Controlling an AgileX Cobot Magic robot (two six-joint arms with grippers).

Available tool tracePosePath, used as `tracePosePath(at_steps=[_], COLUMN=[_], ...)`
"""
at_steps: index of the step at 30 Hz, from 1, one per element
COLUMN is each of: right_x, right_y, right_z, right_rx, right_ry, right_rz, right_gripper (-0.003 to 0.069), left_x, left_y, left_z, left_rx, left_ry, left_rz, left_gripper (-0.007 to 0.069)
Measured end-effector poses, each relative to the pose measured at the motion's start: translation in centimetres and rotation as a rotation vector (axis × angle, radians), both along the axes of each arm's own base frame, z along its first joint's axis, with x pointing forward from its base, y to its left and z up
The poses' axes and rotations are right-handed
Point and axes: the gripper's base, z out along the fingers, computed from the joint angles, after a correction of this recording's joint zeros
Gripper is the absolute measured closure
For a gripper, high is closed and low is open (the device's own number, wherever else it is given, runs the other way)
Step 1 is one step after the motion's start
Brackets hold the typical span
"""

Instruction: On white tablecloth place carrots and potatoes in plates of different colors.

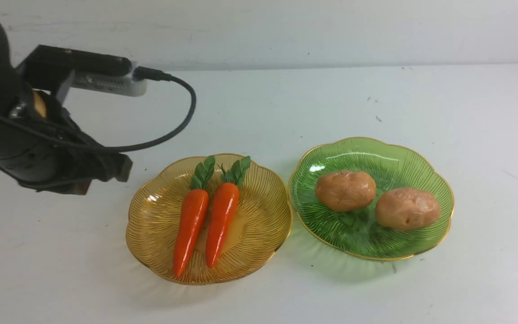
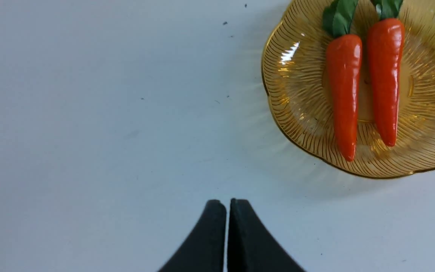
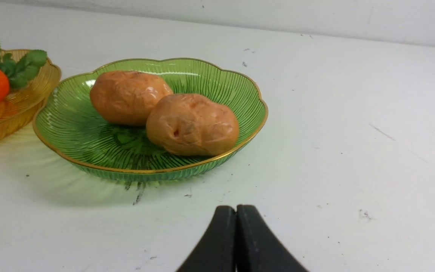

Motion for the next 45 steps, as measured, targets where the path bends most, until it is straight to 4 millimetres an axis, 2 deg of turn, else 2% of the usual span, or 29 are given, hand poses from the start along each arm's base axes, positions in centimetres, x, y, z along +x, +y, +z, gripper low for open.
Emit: tracePosePath(at_steps=[2,3,7,13,14,16,21,26,36,43,45], right_x=[0.0,0.0,0.0,0.0,0.0,0.0,0.0,0.0,0.0,0.0,0.0], right_y=[0.0,0.0,0.0,0.0,0.0,0.0,0.0,0.0,0.0,0.0,0.0], right_z=[0.0,0.0,0.0,0.0,0.0,0.0,0.0,0.0,0.0,0.0,0.0], right_rx=[0.000,0.000,0.000,0.001,0.001,0.001,0.001,0.001,0.001,0.001,0.001], right_ry=[0.000,0.000,-0.001,-0.003,-0.003,-0.003,-0.002,-0.002,-0.002,-0.003,-0.003], right_rz=[-0.002,-0.002,-0.002,-0.002,-0.002,-0.002,-0.002,-0.002,-0.002,-0.002,-0.002], right_gripper=[0.0674,0.0674,0.0674,0.0674,0.0674,0.0674,0.0674,0.0674,0.0674,0.0674,0.0674], left_x=[-2.9,-3.6,-7.5,-9.9,-10.0,-10.2,-10.4,-10.4,-10.1,-9.2,-9.0], left_y=[1.0,1.3,2.5,3.1,3.0,3.0,3.0,3.0,2.9,2.3,2.2], left_z=[0.1,0.0,-1.9,-7.5,-8.7,-10.0,-12.0,-14.2,-14.7,-16.4,-17.7], left_rx=[-0.024,-0.033,-0.097,-0.188,-0.199,-0.212,-0.229,-0.214,-0.203,-0.177,-0.174], left_ry=[-0.058,-0.074,-0.186,-0.365,-0.384,-0.422,-0.481,-0.439,-0.454,-0.554,-0.570], left_rz=[0.008,0.012,0.027,0.008,0.000,-0.013,-0.035,-0.033,-0.045,-0.101,-0.104], left_gripper=[0.0628,0.0628,0.0628,0.0628,0.0628,0.0628,0.0628,0.0628,0.0628,0.0628,0.0628])
